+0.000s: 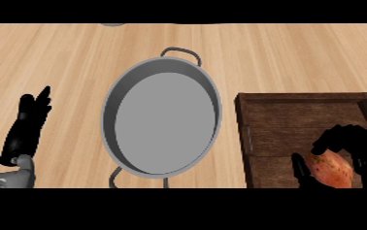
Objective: Pick the sweet potato from the tray and place it in the pot
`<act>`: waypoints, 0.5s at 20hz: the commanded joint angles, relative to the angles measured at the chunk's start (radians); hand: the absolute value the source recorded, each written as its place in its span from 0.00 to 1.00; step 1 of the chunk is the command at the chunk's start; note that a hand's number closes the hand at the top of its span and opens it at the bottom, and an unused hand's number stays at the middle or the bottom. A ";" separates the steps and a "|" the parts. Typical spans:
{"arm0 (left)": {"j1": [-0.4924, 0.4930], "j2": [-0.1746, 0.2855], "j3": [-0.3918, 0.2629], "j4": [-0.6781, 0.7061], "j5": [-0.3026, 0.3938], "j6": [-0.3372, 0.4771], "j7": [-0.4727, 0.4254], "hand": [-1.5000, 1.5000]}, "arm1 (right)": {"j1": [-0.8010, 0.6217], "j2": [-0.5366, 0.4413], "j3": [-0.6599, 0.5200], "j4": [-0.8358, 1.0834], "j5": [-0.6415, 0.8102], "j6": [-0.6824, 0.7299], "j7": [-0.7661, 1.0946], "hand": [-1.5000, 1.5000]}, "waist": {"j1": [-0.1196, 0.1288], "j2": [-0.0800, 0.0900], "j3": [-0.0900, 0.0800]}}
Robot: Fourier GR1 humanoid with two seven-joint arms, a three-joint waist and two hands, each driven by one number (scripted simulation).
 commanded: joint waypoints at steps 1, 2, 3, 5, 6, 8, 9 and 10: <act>-0.022 -0.003 0.007 0.030 -0.001 0.008 -0.017 0.50 | -0.097 0.012 0.049 -0.260 0.014 0.116 0.116 1.00 | 0.002 0.001 -0.002; 0.018 -0.014 -0.007 -0.010 -0.005 0.007 -0.026 0.50 | -0.155 0.017 0.077 -0.245 0.040 0.138 0.147 1.00 | 0.014 -0.001 -0.003; -0.048 0.003 -0.014 -0.002 -0.011 -0.007 0.053 0.50 | -0.178 0.013 0.057 -0.247 -0.008 0.160 0.149 1.00 | 0.003 0.001 -0.001; -0.017 -0.012 -0.015 0.034 -0.022 0.012 -0.034 0.50 | -0.303 0.050 0.144 -0.222 0.023 0.260 0.258 1.00 | 0.012 0.001 -0.003; -0.012 0.017 0.002 -0.005 0.002 -0.022 0.001 0.50 | -0.348 0.086 0.184 -0.203 0.044 0.277 0.310 1.00 | 0.018 -0.001 -0.003; -0.016 0.001 -0.008 -0.041 0.001 -0.014 0.042 0.50 | -0.482 0.132 0.196 -0.151 0.009 0.374 0.399 1.00 | 0.022 -0.001 -0.002; -0.072 0.025 0.010 0.041 0.002 -0.024 0.024 0.50 | -0.566 0.185 0.220 -0.073 0.018 0.390 0.443 1.00 | 0.018 0.004 -0.002; -0.062 -0.002 -0.014 0.012 -0.015 -0.005 0.046 0.50 | -0.606 0.227 0.259 -0.061 0.041 0.412 0.494 1.00 | 0.018 0.002 -0.001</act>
